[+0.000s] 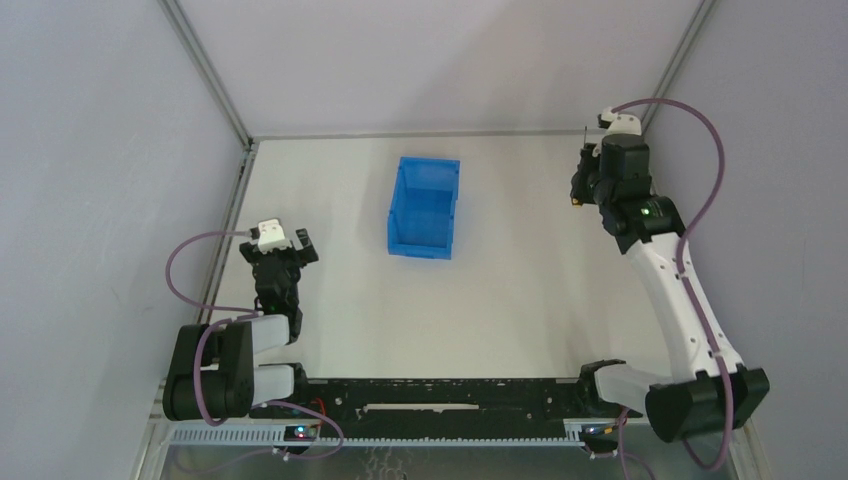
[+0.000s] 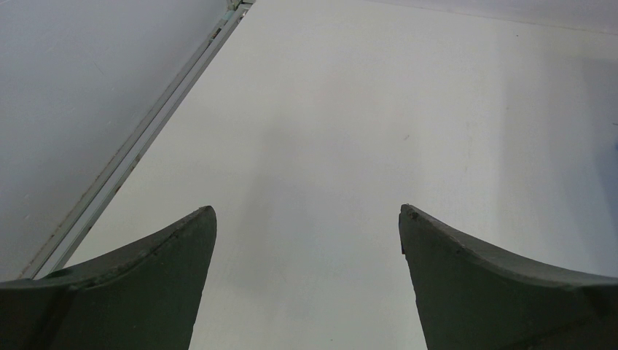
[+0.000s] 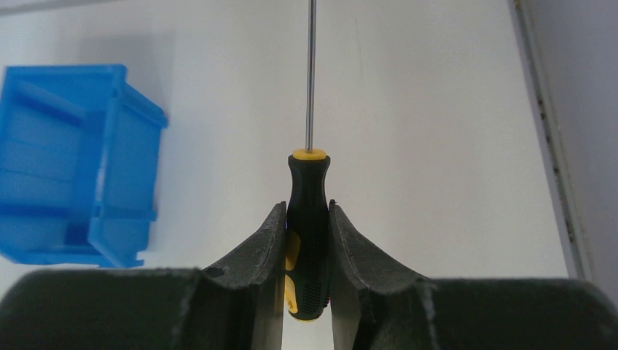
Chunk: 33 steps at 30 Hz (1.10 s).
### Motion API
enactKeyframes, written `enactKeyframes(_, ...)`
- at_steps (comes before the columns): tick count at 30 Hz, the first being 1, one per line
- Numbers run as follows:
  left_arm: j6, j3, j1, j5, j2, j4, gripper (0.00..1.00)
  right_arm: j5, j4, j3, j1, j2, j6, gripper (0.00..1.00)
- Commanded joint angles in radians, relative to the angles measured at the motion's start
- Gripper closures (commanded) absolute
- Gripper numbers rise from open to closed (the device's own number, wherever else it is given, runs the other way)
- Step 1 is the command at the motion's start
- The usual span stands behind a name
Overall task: Put the screwdriver in the bin
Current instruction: Place the screwdriver in the bin.
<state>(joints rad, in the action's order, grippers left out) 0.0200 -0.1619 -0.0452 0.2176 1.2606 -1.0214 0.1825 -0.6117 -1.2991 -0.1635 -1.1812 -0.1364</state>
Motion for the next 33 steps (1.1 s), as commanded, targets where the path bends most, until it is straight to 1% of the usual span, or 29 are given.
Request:
enactKeyframes(1, 0.005, -0.035, 0.005, 0.01, -0.004, -0.022, 0.0, 0.05, -0.054, -0.054, -0.027, 0.041, -0.002, 0.73)
enactKeyframes(7, 0.004, -0.034, 0.004, 0.011, -0.004, -0.022, 0.0, 0.061, -0.078, -0.096, -0.101, 0.006, -0.033, 0.73)
enactKeyframes(16, 0.005, -0.035, 0.004, 0.01, -0.005, -0.021, 0.0, 0.16, -0.078, -0.221, -0.333, -0.137, -0.105, 0.74)
enactKeyframes(23, 0.005, -0.035, 0.004, 0.01, -0.004, -0.022, 0.0, 0.221, -0.076, -0.378, -0.481, -0.298, -0.151, 0.74)
enactKeyframes(33, 0.005, -0.035, 0.004, 0.01, -0.005, -0.021, 0.0, 0.279, -0.086, -0.637, -0.613, -0.541, -0.228, 0.75)
